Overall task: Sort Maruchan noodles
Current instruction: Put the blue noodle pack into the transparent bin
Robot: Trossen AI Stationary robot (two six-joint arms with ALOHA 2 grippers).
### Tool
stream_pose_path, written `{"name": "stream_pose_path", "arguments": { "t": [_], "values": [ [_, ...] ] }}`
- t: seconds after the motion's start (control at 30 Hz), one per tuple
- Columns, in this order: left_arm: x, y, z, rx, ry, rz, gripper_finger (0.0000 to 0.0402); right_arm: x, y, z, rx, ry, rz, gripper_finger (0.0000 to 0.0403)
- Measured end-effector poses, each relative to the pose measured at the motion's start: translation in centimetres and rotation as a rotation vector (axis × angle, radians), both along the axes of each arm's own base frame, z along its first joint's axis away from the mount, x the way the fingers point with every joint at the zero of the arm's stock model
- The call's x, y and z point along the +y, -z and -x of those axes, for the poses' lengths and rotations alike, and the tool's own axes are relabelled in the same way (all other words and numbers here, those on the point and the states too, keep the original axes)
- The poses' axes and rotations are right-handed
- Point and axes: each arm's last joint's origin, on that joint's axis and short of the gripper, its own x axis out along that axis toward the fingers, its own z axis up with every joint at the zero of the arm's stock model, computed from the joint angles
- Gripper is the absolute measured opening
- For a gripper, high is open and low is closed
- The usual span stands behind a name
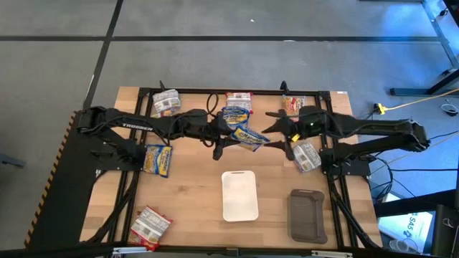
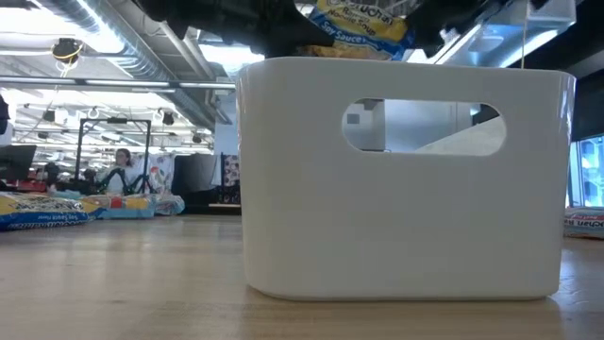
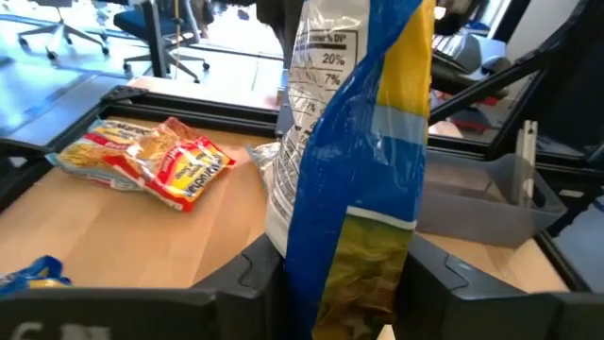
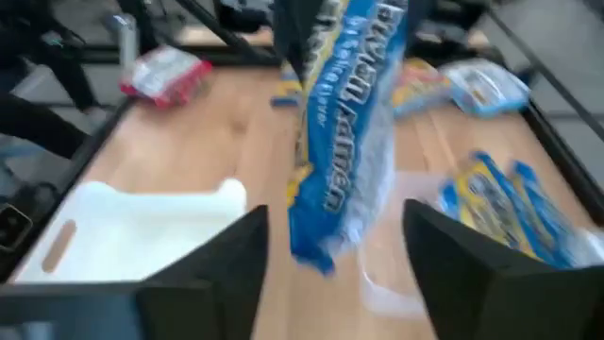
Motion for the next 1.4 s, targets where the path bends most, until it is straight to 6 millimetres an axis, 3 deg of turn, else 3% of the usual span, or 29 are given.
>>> {"name": "stream_pose_path", "arguments": {
  "t": [0.13,0.33,0.57,0.8,0.93,1.17,1.27,1.4],
  "values": [
    [0.0,0.0,0.0,0.0,-0.014,-0.022,0.0121,-0.2,-3.0,0.3,0.0,0.104,-0.026,0.0281],
    [0.1,0.1,-0.1,0.001,-0.035,-0.024,0.012,-0.7,-5.2,-2.7,-0.002,0.15,-0.04,0.0311],
    [0.1,0.1,-0.1,0.003,-0.043,-0.019,0.0119,-1.1,-4.2,-7.2,0.207,0.12,-0.054,0.0308],
    [0.1,0.1,-0.1,0.001,-0.044,-0.015,0.0119,-1.3,-2.2,-9.6,0.31,0.092,-0.057,0.0306],
    [0.1,0.0,-0.1,-0.002,-0.045,-0.019,0.0122,-1.3,-1.8,-9.9,0.319,0.08,-0.053,0.0263],
    [0.2,0.0,0.0,0.005,-0.066,-0.021,0.0169,-1.3,-1.9,-9.9,0.314,0.053,-0.012,0.0098],
    [0.3,-0.7,1.5,0.08,-0.076,-0.007,0.0184,-1.3,-2.1,-9.8,0.306,0.043,0.003,0.0088],
    [0.2,-3.0,5.3,0.165,-0.101,0.007,0.0185,-1.4,-3.2,-9.7,0.277,0.055,0.035,0.0088]
  ]
}}
